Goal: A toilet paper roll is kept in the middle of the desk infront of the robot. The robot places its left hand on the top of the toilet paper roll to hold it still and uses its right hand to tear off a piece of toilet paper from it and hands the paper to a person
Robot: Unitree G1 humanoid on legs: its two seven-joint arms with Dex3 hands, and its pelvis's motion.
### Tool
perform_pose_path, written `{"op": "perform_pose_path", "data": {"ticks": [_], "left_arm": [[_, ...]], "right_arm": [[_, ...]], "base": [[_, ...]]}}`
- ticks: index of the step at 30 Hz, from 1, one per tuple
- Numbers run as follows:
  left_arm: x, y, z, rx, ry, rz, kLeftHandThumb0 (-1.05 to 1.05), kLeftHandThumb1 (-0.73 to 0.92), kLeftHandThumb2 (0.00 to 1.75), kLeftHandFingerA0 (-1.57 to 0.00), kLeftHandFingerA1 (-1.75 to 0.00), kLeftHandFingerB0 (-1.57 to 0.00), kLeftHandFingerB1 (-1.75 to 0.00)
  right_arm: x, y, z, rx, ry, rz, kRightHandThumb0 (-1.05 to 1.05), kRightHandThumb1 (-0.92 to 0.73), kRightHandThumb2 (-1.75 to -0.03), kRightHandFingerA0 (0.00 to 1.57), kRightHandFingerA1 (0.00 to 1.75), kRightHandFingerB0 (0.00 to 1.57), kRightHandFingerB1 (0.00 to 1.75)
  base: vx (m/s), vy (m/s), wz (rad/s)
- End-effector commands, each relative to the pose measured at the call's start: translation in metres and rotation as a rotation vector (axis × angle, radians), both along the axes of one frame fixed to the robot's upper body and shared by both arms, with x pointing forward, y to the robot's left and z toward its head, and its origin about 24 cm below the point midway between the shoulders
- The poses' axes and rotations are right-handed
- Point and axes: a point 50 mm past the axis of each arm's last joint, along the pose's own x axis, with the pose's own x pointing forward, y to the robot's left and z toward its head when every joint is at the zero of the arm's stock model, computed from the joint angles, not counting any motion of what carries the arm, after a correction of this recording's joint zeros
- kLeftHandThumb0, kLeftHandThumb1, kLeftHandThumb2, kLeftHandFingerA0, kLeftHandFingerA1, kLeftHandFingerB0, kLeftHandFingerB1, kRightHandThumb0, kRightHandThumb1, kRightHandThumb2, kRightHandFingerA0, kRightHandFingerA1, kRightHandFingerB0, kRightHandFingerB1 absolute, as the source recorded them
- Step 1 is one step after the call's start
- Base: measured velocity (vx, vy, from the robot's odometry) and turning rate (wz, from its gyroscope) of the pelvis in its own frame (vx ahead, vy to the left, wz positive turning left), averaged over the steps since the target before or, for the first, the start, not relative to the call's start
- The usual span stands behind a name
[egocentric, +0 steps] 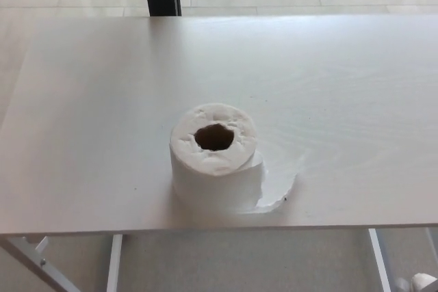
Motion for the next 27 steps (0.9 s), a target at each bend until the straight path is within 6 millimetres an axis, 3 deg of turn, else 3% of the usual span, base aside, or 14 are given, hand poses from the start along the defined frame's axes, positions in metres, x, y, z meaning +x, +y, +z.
{"op": "perform_pose_path", "data": {"ticks": [1, 27], "left_arm": [[-0.1122, -0.4645, 0.2270, 2.110, 0.722, 2.211, -0.16, 0.04, 0.43, -1.10, -0.52, -1.09, -0.52], [-0.1164, -0.4630, 0.2287, 2.163, 0.701, 2.152, -0.16, 0.04, 0.43, -1.10, -0.52, -1.09, -0.52]], "right_arm": [[-0.0441, -0.0155, -0.0727, 0.438, -0.518, -0.449, -0.32, -0.78, -0.62, 0.00, 0.66, 0.14, 0.48], [-0.0528, -0.0172, -0.0734, 0.437, -0.516, -0.464, -0.32, -0.78, -0.62, 0.00, 0.66, 0.14, 0.48]], "base": [[0.00, 0.000, 0.00], [0.00, 0.000, 0.00]]}}
